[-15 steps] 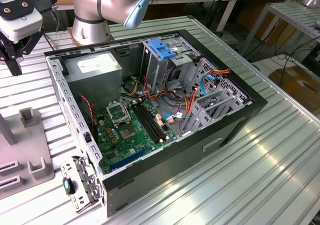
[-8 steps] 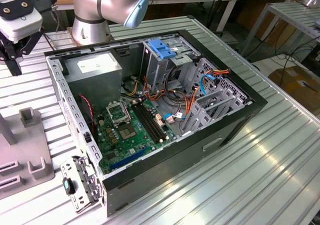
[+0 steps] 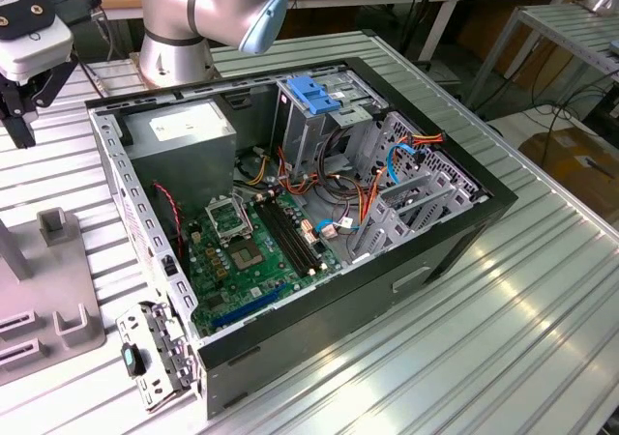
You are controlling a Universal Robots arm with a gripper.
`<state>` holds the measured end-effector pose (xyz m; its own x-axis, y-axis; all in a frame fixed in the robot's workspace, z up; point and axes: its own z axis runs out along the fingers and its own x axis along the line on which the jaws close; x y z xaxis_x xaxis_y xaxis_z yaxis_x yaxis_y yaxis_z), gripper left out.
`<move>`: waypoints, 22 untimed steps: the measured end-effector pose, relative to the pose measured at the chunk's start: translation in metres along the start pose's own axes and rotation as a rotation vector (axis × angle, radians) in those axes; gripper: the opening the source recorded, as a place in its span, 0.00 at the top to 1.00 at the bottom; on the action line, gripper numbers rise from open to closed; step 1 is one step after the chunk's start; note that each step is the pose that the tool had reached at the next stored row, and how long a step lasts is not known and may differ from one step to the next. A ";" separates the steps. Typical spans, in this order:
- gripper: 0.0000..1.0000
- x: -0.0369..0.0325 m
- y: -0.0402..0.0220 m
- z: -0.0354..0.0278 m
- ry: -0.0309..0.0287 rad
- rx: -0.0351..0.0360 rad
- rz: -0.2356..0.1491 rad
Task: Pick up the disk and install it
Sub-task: 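Reach for the disk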
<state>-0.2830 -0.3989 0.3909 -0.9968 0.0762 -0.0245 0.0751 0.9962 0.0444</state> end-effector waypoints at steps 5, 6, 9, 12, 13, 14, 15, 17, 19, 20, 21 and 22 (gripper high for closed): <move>0.89 0.0001 0.0000 0.0000 0.0000 0.0000 0.000; 0.89 0.0001 0.0000 0.0000 0.0000 0.0000 0.000; 0.89 0.0008 -0.0001 0.0000 0.0001 0.0000 0.000; 0.89 0.0024 -0.0002 -0.0001 0.0001 0.0001 0.000; 0.89 0.0035 -0.0003 -0.0001 0.0000 0.0000 0.000; 0.89 0.0043 -0.0003 -0.0001 0.0000 0.0000 0.000; 0.89 0.0052 -0.0004 -0.0001 0.0000 0.0000 0.000; 0.89 0.0080 -0.0006 -0.0002 0.0000 0.0000 0.000; 0.89 0.0094 -0.0007 -0.0002 0.0000 0.0000 0.000; 0.89 0.0099 -0.0008 -0.0002 0.0000 0.0000 0.000; 0.89 0.0101 -0.0008 -0.0002 0.0000 0.0000 0.000; 0.89 0.0101 -0.0008 -0.0002 0.0000 0.0000 0.000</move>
<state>-0.2932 -0.3989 0.3909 -0.9968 0.0761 -0.0245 0.0750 0.9962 0.0444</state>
